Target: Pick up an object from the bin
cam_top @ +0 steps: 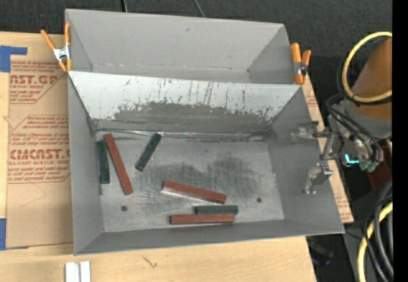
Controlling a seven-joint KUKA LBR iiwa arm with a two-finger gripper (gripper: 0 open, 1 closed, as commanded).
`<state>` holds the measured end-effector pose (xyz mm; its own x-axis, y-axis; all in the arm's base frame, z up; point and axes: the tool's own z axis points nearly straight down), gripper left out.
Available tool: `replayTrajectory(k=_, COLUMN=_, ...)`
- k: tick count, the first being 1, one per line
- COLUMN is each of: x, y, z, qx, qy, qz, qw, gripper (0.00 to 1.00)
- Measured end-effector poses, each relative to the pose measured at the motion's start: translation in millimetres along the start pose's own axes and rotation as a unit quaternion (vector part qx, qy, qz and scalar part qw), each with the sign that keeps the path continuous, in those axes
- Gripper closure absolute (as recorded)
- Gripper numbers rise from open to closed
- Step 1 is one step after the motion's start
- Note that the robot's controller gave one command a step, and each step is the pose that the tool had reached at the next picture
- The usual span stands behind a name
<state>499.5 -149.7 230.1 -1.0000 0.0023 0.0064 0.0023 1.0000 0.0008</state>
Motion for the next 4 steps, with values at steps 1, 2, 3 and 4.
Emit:
replayTrajectory(k=1, x=-1.8, y=0.9, z=-4.2, qx=0.001, qy=-0.0040, qz=-0.001, qw=1.0000, gripper=0.00)
replayTrajectory(k=2, x=-44.6, y=40.9, z=73.9, qx=0.001, qy=-0.0069, qz=-0.032, qw=0.9994, gripper=0.00)
replayTrajectory(k=3, x=-19.9, y=112.0, z=68.6, qx=-0.001, qy=-0.0042, qz=-0.092, qw=0.9957, gripper=0.00)
replayTrajectory(k=4, x=-23.2, y=127.4, z=106.4, qx=0.001, qy=-0.0038, qz=-0.139, qw=0.9903, gripper=0.00)
